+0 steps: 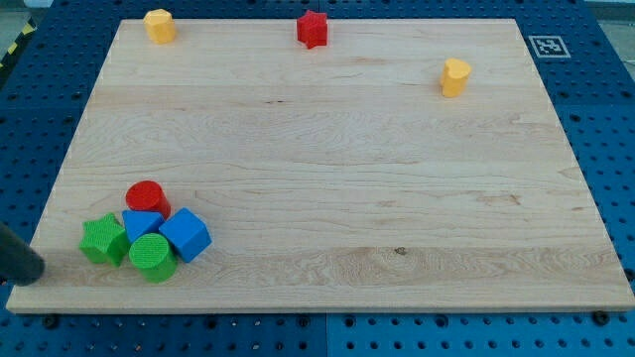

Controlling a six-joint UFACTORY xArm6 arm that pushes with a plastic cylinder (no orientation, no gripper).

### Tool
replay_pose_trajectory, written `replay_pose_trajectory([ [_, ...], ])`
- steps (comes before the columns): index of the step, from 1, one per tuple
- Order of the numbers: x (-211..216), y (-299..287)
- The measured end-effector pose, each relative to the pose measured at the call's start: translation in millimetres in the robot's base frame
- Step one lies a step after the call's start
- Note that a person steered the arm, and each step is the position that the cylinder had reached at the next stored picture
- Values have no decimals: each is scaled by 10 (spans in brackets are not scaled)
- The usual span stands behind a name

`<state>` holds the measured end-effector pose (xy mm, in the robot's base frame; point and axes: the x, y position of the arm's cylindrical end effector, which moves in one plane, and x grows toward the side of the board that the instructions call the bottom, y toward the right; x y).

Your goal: Slide the red circle towards top center

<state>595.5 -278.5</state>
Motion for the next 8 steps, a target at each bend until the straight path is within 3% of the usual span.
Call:
replay_pose_trajectory([
  [2,-310,724],
  [4,-470,409],
  [5,-785,667],
  [8,-997,1329],
])
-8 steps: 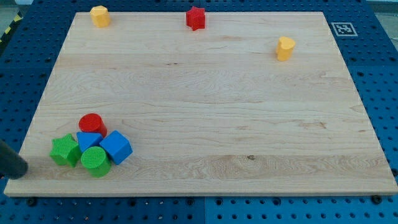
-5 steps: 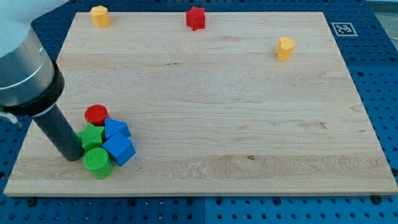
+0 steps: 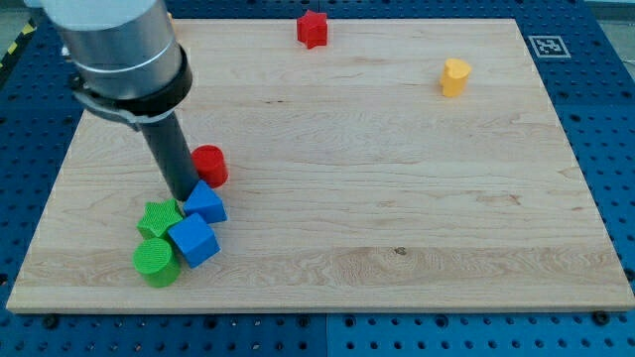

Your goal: Slide the red circle towards top center

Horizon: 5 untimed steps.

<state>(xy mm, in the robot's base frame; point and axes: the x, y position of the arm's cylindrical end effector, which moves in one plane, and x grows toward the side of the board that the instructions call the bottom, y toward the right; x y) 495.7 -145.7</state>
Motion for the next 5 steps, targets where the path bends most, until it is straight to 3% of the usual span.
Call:
replay_pose_trajectory([
  [2,-359,242],
  [5,-1105,1202],
])
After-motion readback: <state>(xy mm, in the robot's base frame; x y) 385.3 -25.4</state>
